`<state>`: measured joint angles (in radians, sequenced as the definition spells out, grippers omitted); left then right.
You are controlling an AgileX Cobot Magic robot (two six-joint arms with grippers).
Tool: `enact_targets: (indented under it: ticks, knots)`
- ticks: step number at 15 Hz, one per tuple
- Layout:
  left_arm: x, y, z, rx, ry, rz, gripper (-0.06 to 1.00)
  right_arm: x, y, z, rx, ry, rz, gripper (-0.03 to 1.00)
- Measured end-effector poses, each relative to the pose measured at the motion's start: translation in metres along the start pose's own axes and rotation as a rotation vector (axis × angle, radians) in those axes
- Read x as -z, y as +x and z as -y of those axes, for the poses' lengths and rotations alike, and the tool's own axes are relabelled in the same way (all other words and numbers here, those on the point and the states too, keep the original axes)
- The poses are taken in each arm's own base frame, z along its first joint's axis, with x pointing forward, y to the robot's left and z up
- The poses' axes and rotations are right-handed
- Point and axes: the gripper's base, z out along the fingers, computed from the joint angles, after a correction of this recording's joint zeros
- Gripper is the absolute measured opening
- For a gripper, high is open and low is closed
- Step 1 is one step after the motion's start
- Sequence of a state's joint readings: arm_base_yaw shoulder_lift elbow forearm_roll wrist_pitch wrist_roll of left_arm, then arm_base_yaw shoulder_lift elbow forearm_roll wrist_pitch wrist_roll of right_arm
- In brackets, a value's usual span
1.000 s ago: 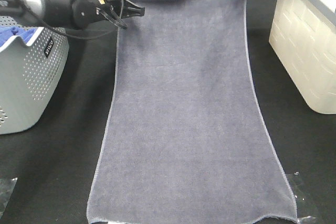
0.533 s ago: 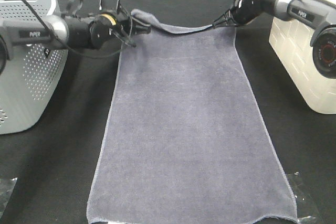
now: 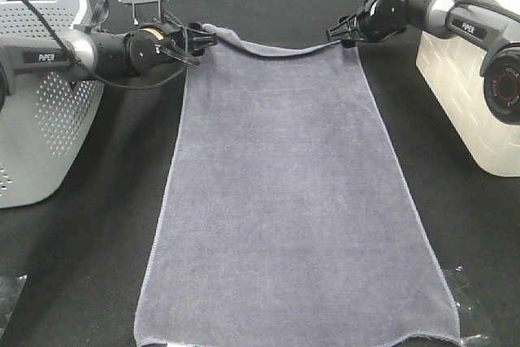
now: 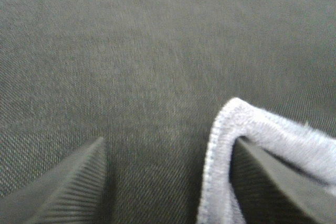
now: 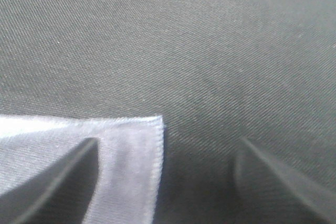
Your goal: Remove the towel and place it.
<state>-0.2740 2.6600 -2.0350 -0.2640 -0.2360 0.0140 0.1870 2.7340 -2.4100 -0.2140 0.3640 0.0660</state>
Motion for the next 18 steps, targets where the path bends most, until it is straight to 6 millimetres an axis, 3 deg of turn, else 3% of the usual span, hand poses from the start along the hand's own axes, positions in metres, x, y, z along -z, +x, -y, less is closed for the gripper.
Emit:
enact_targets:
  ticks: [4,8,10,14,16,18]
  knots:
    - [0.001,-0.006,0.0,0.053,-0.01,0.017,0.68,0.0,0.004,-0.002,-0.036,-0.016,-0.039,0.73]
    - [0.0,-0.021,-0.002,0.242,-0.043,0.071,0.68,0.008,0.002,-0.003,-0.106,-0.05,-0.1,0.73]
    - [0.0,-0.014,-0.002,0.342,-0.052,-0.007,0.68,0.013,-0.003,-0.003,-0.111,-0.052,-0.102,0.73]
    - [0.0,-0.006,0.0,0.362,-0.036,-0.107,0.68,0.019,-0.009,-0.001,-0.113,-0.051,-0.099,0.73]
    - [0.0,-0.015,0.003,0.36,-0.017,-0.099,0.68,0.024,-0.013,0.0,-0.114,-0.05,-0.108,0.73]
    - [-0.001,-0.041,0.013,0.301,0.036,-0.073,0.68,0.036,-0.024,0.002,-0.124,-0.055,-0.1,0.73]
